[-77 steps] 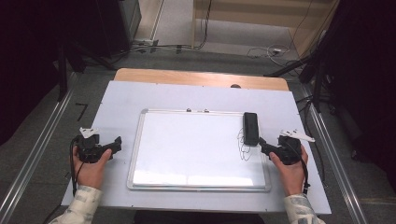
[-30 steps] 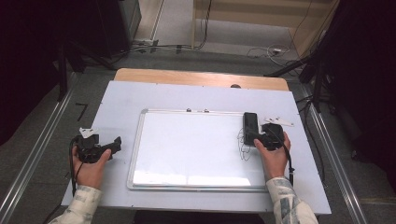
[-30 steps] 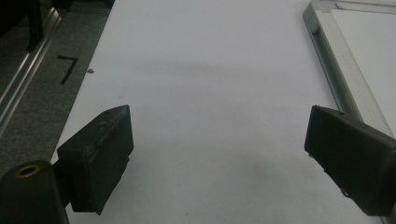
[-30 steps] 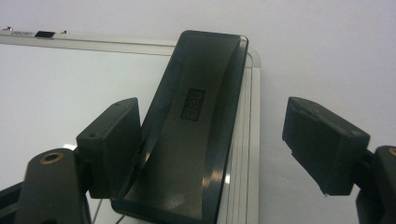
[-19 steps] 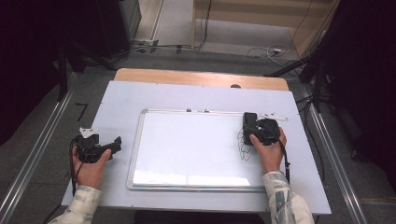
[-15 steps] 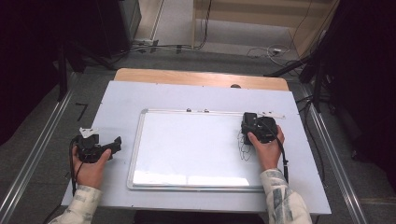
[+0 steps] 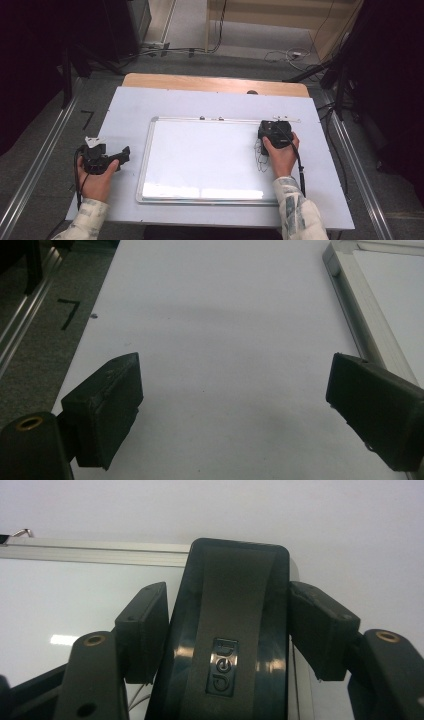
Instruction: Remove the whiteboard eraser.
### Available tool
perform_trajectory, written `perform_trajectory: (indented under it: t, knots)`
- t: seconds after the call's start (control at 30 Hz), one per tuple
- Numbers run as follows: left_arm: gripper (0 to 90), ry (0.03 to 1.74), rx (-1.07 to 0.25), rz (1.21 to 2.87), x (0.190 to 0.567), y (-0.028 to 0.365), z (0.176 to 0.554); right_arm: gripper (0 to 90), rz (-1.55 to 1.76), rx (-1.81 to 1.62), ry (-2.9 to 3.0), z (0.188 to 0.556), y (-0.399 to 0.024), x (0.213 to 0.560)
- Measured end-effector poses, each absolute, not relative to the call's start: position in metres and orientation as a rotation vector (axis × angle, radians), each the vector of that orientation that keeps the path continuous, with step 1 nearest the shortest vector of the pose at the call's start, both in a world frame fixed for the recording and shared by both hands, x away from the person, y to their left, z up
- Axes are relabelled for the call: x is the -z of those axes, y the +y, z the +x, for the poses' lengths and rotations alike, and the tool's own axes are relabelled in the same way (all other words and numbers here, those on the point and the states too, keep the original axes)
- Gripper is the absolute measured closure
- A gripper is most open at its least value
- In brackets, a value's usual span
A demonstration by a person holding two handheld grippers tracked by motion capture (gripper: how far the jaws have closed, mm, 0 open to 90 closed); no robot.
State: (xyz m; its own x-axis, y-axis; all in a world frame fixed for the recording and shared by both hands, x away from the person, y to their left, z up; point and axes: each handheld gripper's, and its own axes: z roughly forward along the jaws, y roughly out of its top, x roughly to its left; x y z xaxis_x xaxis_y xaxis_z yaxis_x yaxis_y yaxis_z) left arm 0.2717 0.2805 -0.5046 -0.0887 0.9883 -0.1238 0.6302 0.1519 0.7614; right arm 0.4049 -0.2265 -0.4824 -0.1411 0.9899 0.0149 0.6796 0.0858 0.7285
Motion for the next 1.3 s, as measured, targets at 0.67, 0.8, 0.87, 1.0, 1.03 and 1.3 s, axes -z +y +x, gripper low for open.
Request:
perform_trajectory:
  t: [0.67, 0.8, 0.87, 1.0, 1.03, 1.3]
  knots:
    - [8.8, 1.792, -0.714, 1.549, 0.5045, 0.2805, 0.2717, 35.9, 1.71, -0.78, 1.826, 0.411, -0.2192, 0.4854]
    - [8.8, 1.793, -0.715, 1.549, 0.5046, 0.2805, 0.2717, 36.6, 1.711, -0.777, 1.817, 0.4108, -0.2185, 0.4854]
    - [8.8, 1.793, -0.714, 1.549, 0.5046, 0.2805, 0.2718, 37.0, 1.707, -0.769, 1.818, 0.4104, -0.2176, 0.485]
    - [8.8, 1.794, -0.714, 1.552, 0.5047, 0.2808, 0.2718, 37.6, 1.691, -0.75, 1.831, 0.4102, -0.2165, 0.4845]
    - [8.8, 1.794, -0.714, 1.552, 0.5047, 0.2808, 0.2718, 37.6, 1.692, -0.754, 1.834, 0.4102, -0.2172, 0.4844]
    - [8.8, 1.793, -0.713, 1.548, 0.5047, 0.2804, 0.2717, 37.9, 1.697, -0.767, 1.834, 0.4098, -0.2181, 0.4846]
